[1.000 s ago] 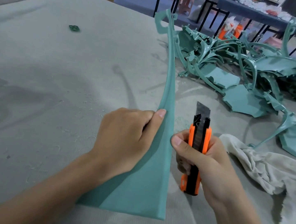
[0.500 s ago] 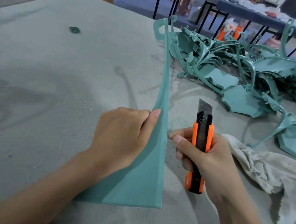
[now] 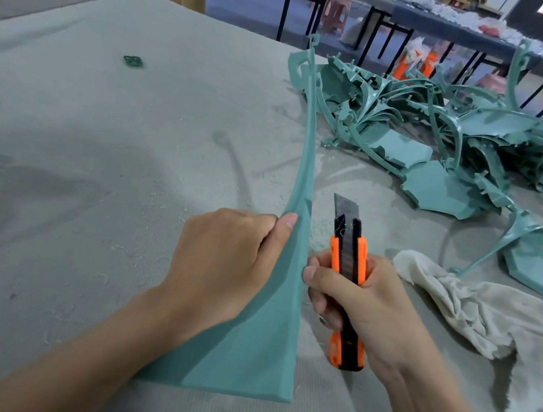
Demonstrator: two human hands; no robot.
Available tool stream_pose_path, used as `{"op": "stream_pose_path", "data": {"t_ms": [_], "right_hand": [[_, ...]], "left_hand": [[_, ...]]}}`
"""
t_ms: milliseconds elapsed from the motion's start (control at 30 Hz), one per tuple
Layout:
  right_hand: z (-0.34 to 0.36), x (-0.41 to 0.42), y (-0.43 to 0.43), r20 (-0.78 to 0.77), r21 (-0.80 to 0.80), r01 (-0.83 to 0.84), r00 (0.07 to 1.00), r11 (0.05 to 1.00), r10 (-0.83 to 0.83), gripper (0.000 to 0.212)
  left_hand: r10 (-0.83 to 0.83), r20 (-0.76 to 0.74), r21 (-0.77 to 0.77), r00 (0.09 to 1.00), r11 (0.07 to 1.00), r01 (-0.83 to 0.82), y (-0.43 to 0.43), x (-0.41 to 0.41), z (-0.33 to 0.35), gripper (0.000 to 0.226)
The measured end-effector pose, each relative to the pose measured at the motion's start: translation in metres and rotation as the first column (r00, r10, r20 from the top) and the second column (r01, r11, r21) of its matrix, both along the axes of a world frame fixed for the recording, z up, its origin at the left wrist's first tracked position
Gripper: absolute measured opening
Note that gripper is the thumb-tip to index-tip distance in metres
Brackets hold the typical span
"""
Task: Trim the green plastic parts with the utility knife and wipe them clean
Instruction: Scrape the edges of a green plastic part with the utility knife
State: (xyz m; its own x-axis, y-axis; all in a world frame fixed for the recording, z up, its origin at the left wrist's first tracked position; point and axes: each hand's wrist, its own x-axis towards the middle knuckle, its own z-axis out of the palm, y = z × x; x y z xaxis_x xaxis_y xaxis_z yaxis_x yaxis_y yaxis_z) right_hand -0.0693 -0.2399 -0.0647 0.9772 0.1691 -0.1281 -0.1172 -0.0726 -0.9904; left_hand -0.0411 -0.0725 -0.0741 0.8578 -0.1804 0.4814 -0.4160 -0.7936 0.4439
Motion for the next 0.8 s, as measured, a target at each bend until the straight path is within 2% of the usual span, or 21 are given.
{"op": "stream_pose_path", "data": {"t_ms": [133, 233, 367, 467, 600, 800], "right_hand": [[0.000, -0.001, 0.002, 0.066, -0.026, 0.086, 0.994, 0.996, -0.084, 0.017], [0.001, 0.001, -0.002, 0.138, 0.036, 0.214, 0.966, 0.976, -0.217, 0.022], [0.005, 0.000, -0.006, 0.128, 0.139, 0.147, 0.978, 0.979, -0.165, 0.011], [0.005, 0.000, -0.010, 0.109, 0.144, 0.107, 0.986, 0.984, -0.123, 0.008], [0.007, 0.000, -0.014, 0.117, 0.138, 0.150, 0.979, 0.979, -0.166, 0.016], [0.007, 0.001, -0.016, 0.159, 0.161, 0.242, 0.950, 0.957, -0.267, 0.008]], "left_hand": [[-0.037, -0.043, -0.040, 0.998, 0.999, 0.035, 0.000, 0.003, -0.001, 0.055], [-0.138, -0.101, -0.104, 0.985, 0.986, 0.127, 0.000, 0.003, -0.003, 0.055], [-0.310, -0.168, -0.242, 0.936, 0.933, 0.265, -0.003, 0.001, -0.007, 0.056], [-0.423, -0.181, -0.317, 0.888, 0.880, 0.355, -0.004, 0.000, -0.008, 0.057], [-0.494, -0.185, -0.280, 0.849, 0.855, 0.436, -0.002, -0.002, -0.007, 0.056], [-0.529, -0.196, -0.200, 0.825, 0.846, 0.495, 0.000, -0.002, -0.006, 0.052]]}}
